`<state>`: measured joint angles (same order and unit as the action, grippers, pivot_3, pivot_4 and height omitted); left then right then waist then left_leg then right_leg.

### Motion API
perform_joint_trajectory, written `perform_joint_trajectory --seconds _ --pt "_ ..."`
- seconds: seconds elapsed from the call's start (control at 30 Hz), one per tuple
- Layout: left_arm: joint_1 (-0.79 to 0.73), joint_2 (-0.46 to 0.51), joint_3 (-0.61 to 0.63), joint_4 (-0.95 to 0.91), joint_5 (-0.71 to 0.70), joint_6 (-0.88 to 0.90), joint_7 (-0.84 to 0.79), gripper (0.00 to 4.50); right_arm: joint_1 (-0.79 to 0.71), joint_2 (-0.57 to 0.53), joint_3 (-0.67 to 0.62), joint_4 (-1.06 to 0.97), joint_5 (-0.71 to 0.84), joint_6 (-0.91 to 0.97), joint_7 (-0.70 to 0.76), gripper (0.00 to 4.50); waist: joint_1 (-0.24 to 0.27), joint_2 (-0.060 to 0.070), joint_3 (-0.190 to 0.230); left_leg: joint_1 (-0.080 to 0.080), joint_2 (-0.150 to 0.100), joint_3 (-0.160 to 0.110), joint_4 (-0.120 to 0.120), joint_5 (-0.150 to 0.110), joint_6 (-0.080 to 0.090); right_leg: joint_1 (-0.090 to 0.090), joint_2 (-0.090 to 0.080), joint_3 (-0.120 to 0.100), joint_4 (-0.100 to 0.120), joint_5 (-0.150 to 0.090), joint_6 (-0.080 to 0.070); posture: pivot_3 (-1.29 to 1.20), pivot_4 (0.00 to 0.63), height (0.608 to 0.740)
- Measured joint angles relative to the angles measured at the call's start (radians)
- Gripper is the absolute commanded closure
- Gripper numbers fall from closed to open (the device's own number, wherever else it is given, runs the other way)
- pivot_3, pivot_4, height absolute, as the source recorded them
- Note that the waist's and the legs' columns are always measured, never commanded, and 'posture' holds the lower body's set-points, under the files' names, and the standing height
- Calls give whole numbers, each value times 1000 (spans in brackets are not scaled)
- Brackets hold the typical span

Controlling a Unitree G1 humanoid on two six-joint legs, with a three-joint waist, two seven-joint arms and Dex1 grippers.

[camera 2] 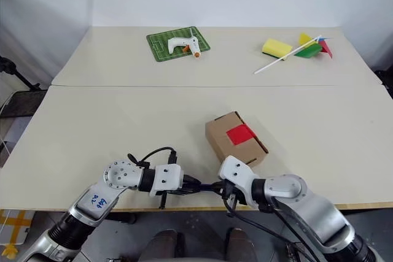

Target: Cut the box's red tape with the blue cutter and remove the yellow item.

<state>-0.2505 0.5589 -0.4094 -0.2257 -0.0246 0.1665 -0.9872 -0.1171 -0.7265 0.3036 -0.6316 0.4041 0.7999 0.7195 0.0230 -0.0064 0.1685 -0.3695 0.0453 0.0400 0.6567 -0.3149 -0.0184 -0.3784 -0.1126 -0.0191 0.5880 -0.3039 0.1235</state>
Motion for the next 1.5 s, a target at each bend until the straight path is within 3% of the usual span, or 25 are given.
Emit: perform_joint_trajectory --seconds 0.2,0.37,0.43,0.57,0.67,0.77,0.83,0.97,1.07,1.23,1.5 --pt "-1 -3 -3 2 0 0 6 4042 17 7 -23 -13 16 27 -6 4500 2 0 -1 0 0 0 0 0 0 0 0 0 0 0 0 0 150 740" --pt "0 -6 0 22 -2 -40 11 4041 113 6 -163 -61 153 78 17 4333 4 0 0 -1 -1 0 0 -1 1 0 -2 0 -1 0 0 0 150 740" --pt "27 -17 25 53 -17 -122 20 4040 152 1 -313 -112 321 119 27 3938 3 1 1 -2 -1 0 0 -1 1 0 -2 1 -1 1 2 0 150 740" --pt "71 -27 101 122 -73 -284 17 4040 212 -73 -574 -170 628 180 37 2613 1 0 3 -2 2 0 -1 -1 1 -1 -1 0 -1 1 3 0 150 740" --pt "60 -38 189 122 -144 -469 -3 4040 282 -219 -755 -117 1066 199 -65 1541 2 1 5 -2 3 1 -3 -1 0 -3 -2 1 0 1 3 0 150 740" --pt "0 -40 242 114 -153 -513 22 4040 287 -350 -828 -54 1382 160 -217 660 3 0 6 -2 1 3 -2 -1 1 -2 -1 1 -1 2 4 0 150 740" --pt "-29 -37 247 111 -156 -530 21 4040 248 -416 -821 -14 1481 120 -329 31 1 -1 6 -2 1 3 -1 -1 1 -2 -1 1 -1 2 4 0 150 740" --pt "-79 -46 247 121 -157 -562 17 4040 95 -455 -694 68 1543 74 -475 31 1 -2 7 -6 1 4 0 -1 1 -6 2 2 0 3 6 0 150 740" --pt "-124 -81 237 133 -151 -577 26 4040 -31 -455 -573 108 1547 86 -530 31 2 -2 7 -19 2 3 8 0 0 -18 3 2 5 4 8 0 150 740" --pt "-159 -100 221 193 -133 -605 26 4040 -187 -438 -384 209 1550 130 -683 31 3 -2 7 -21 2 5 10 0 0 -19 2 2 4 5 9 0 150 740" --pt "-164 -116 193 197 -122 -614 30 4040 -281 -406 -308 249 1550 217 -692 31 3 -2 7 -21 2 5 9 -1 0 -19 2 1 5 5 9 0 150 740"
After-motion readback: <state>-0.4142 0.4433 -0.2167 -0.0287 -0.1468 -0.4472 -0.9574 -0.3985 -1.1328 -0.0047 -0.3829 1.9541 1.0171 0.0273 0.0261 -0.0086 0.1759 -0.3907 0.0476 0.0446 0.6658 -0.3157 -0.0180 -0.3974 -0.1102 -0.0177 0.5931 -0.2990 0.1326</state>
